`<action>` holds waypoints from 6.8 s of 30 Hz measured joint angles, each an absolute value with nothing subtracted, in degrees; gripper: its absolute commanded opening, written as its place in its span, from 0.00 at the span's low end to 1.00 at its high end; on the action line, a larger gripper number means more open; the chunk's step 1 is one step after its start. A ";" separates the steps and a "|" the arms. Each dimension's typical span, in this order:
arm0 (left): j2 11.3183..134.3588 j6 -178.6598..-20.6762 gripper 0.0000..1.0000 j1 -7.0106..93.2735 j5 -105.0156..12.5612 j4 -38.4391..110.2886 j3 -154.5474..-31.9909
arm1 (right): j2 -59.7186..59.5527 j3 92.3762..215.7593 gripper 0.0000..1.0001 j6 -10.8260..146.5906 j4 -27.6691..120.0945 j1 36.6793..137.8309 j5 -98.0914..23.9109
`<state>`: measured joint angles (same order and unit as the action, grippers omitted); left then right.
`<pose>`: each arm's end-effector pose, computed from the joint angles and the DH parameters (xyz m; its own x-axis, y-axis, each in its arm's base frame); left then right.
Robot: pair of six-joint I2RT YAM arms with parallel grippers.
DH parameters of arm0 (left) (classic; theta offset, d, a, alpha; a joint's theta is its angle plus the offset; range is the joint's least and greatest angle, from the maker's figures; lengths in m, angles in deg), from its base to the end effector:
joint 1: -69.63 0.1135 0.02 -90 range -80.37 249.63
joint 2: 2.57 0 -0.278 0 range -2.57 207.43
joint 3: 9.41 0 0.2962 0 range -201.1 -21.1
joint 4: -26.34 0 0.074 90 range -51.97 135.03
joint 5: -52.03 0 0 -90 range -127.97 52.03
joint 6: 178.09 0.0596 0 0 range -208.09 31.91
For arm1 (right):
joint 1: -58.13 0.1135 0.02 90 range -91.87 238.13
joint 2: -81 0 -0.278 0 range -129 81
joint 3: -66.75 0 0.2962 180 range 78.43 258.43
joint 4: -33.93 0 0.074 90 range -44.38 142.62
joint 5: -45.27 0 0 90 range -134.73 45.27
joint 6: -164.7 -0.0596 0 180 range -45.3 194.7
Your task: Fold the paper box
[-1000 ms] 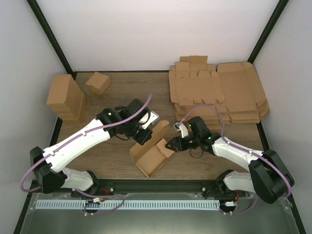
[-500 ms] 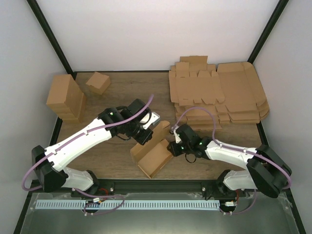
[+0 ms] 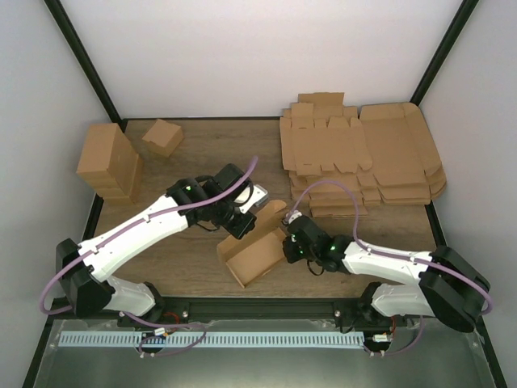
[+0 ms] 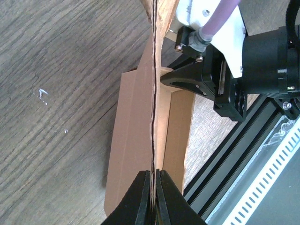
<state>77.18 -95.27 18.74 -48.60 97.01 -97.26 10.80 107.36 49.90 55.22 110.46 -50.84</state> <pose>0.1964 -0.2590 0.3111 -0.6575 0.6141 -0.4366 0.7398 0.6358 -0.2200 0.1685 0.2078 0.1254 -0.7433 -0.2803 -0.6074 -0.4783 0.8574 0.1897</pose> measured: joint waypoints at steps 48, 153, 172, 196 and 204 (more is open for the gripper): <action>75.93 -93.65 0.04 21.34 -52.73 102.71 -102.97 | 11.31 108.26 0.11 49.92 52.73 119.47 -62.75; 56.59 -113.52 0.70 37.58 -43.24 63.87 -63.05 | 21.86 119.97 0.91 47.32 69.19 86.88 -35.72; 65.70 -107.70 0.26 37.62 -48.01 60.68 -63.08 | 8.66 121.07 0.74 59.32 61.65 86.38 -29.75; 66.64 -110.09 0.04 34.91 -44.34 62.78 -65.00 | 9.73 122.86 0.48 58.40 66.65 92.52 -32.55; 66.60 -110.68 0.04 33.69 -41.87 63.44 -65.26 | 10.50 122.95 0.37 55.54 67.20 96.89 -39.43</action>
